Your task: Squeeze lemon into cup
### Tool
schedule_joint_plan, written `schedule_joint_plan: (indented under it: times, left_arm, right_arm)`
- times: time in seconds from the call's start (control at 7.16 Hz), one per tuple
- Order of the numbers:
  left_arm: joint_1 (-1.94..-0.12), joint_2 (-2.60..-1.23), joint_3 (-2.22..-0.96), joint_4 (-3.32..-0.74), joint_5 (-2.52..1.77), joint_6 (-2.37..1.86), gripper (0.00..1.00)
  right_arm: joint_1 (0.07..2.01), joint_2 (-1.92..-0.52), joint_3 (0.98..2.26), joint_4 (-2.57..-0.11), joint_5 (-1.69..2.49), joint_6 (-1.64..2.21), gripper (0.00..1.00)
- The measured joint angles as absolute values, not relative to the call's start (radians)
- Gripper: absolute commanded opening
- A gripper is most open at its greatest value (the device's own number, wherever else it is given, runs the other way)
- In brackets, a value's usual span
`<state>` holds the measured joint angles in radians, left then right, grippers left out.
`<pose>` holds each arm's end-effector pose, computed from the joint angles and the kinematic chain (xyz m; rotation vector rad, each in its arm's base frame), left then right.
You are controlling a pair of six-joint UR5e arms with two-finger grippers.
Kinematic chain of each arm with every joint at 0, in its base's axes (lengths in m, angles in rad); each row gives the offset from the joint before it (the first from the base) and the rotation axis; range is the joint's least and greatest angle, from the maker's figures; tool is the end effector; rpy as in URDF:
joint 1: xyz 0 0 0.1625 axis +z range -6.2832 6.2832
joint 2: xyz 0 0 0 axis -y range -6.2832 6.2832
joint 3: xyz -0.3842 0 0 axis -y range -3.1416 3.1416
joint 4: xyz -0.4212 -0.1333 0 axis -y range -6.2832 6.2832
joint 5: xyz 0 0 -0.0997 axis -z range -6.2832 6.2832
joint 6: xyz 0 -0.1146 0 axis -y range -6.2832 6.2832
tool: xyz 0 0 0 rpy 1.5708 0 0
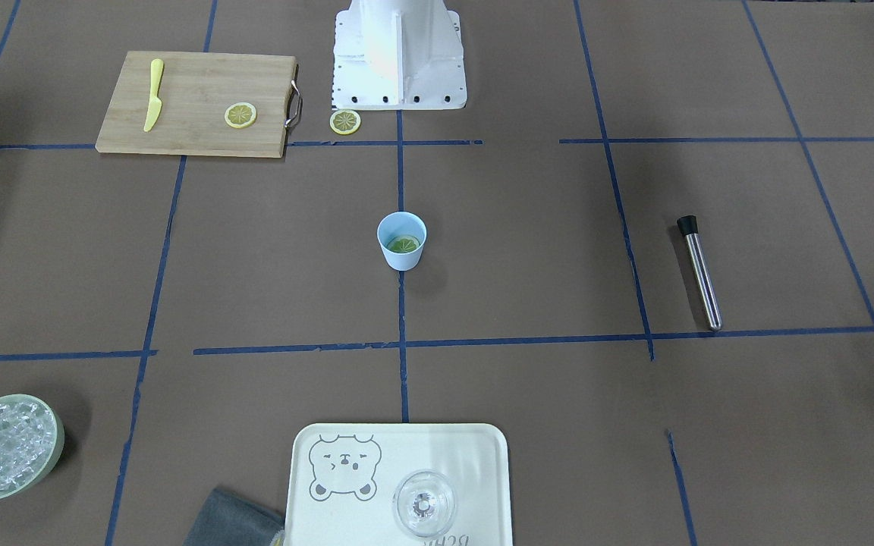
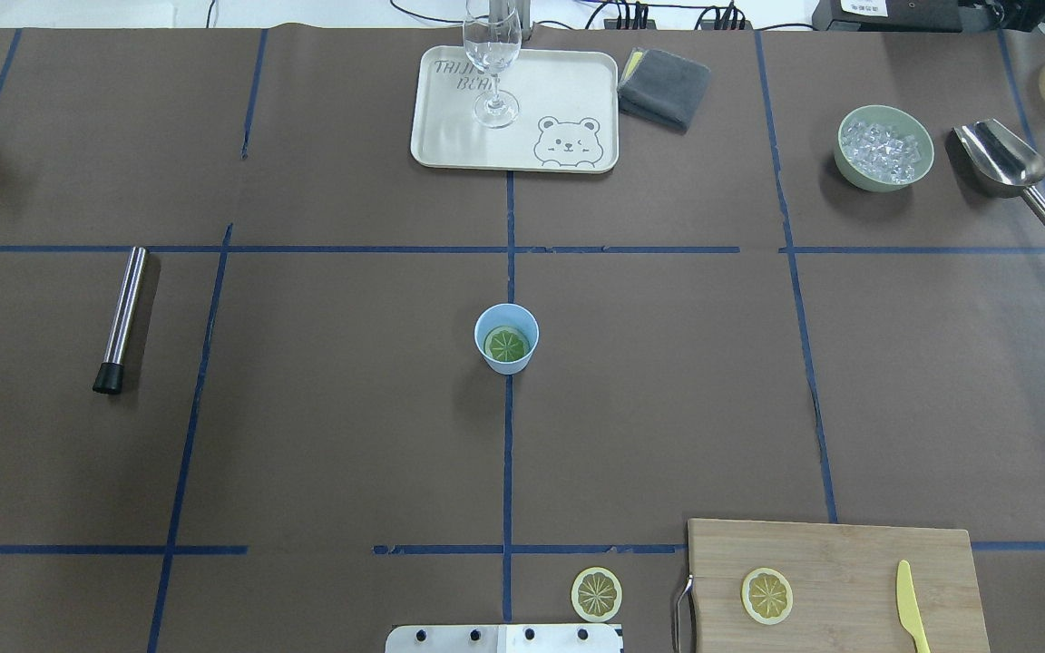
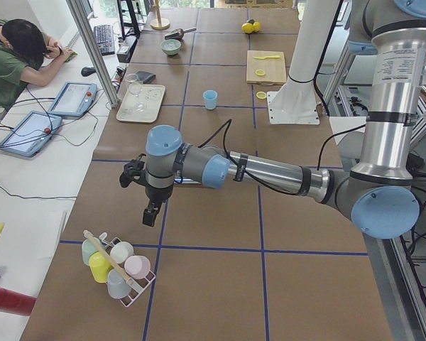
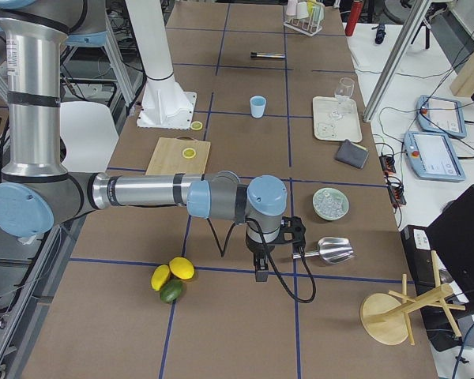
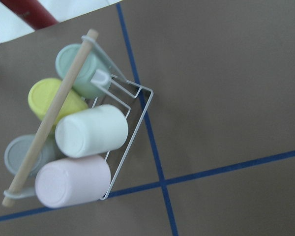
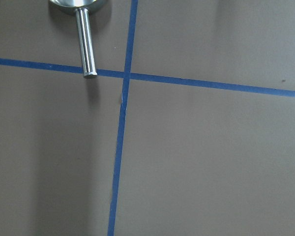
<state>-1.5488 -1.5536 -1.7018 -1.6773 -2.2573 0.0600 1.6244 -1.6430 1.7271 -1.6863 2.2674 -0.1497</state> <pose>-0.0490 -0.5297 0.5635 0.2247 0.6801 0.1541 0.0859 -0.4850 0.6013 0.0407 -0.6962 -0.0812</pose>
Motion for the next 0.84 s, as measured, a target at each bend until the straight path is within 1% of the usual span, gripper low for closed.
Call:
schedule_joint_plan:
  times: [0.28,0.84]
  left_arm:
    - [-1.566,-1.489,-1.724,-1.663,-2.388,0.096,1.00]
    - [-1.587,-1.463,-1.730,-1.663,-2.414,0.101,1.00]
  right_arm:
    - [1.624,-1.642,1.729,-1.687,2.269,-0.149,1.00]
    - [1.624,-1.642,1.732,-1.687,2.275,-0.145,1.00]
